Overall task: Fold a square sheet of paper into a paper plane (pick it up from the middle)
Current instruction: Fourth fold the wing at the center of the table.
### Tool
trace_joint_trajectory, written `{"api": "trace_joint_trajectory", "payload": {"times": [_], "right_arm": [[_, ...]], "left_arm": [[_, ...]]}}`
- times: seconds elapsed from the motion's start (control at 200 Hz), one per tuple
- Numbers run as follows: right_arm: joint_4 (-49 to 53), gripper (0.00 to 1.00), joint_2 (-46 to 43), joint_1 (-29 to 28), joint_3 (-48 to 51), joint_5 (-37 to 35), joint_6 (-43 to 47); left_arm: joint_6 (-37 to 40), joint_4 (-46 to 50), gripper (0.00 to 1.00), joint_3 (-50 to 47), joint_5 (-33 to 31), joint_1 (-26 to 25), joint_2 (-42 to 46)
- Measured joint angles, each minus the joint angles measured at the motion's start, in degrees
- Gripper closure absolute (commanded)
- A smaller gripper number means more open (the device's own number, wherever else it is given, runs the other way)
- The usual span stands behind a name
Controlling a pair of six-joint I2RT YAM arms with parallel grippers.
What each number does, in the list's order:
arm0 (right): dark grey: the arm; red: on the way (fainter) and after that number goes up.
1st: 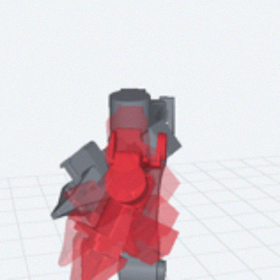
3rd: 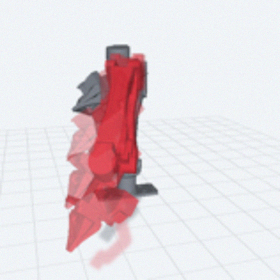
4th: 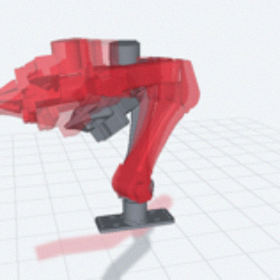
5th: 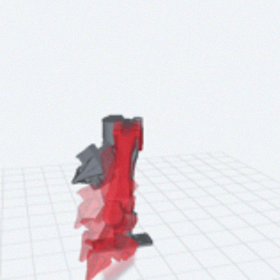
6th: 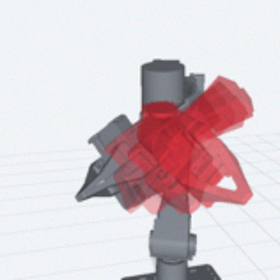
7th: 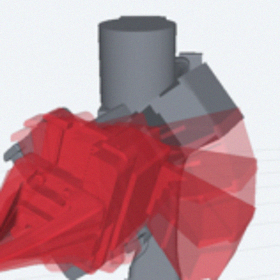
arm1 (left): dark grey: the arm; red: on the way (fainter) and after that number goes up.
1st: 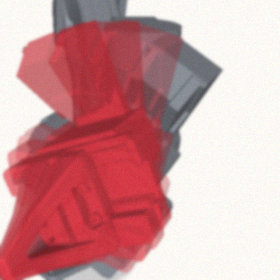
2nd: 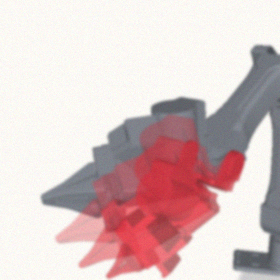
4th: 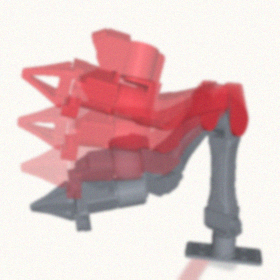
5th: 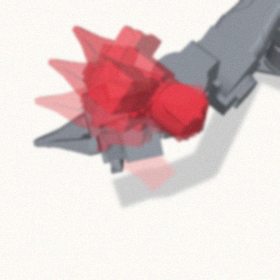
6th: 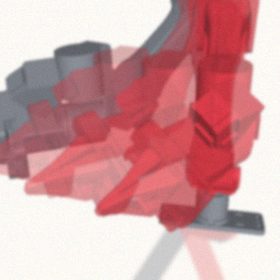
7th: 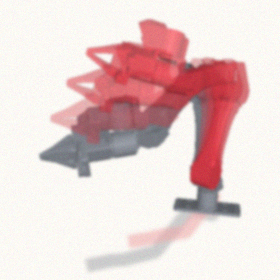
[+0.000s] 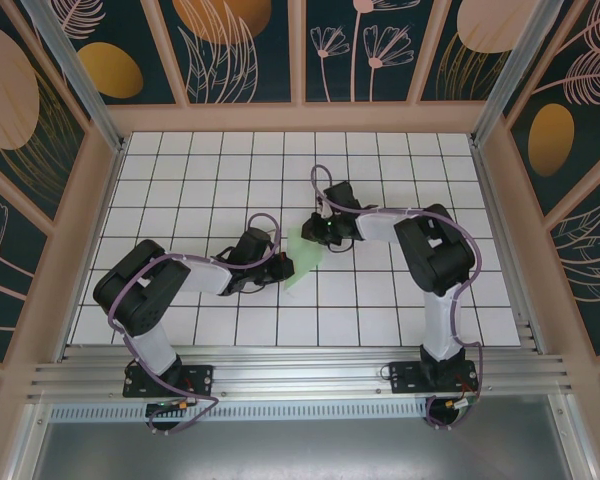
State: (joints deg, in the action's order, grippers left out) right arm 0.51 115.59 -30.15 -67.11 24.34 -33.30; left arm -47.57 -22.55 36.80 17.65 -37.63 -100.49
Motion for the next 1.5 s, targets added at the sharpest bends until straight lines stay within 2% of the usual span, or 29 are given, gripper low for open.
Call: {"api": "trace_joint_trajectory", "payload": {"times": [0.52, 1.041, 1.266, 1.501], "right_arm": [[0.2, 0.81, 2.43, 3.15, -2.71, 4.24, 0.0], [1.07, 0.78, 3.19, 6.64, -5.97, 1.57, 1.92], [-0.96, 0.81, -5.53, 3.82, 0.48, 2.16, 0.59], [-3.91, 0.87, -6.23, -2.4, 5.33, 2.75, -1.88]], "left_arm": [[0.44, 0.0, 1.0, -0.02, -0.02, 0.0, 0.0], [0.44, 0.02, 1.0, -0.04, -0.22, -0.11, 0.11], [0.44, 0.02, 1.0, 0.15, -0.22, -0.11, 0.17], [0.48, 0.24, 1.0, 0.28, -0.22, -0.11, 0.22]]}}
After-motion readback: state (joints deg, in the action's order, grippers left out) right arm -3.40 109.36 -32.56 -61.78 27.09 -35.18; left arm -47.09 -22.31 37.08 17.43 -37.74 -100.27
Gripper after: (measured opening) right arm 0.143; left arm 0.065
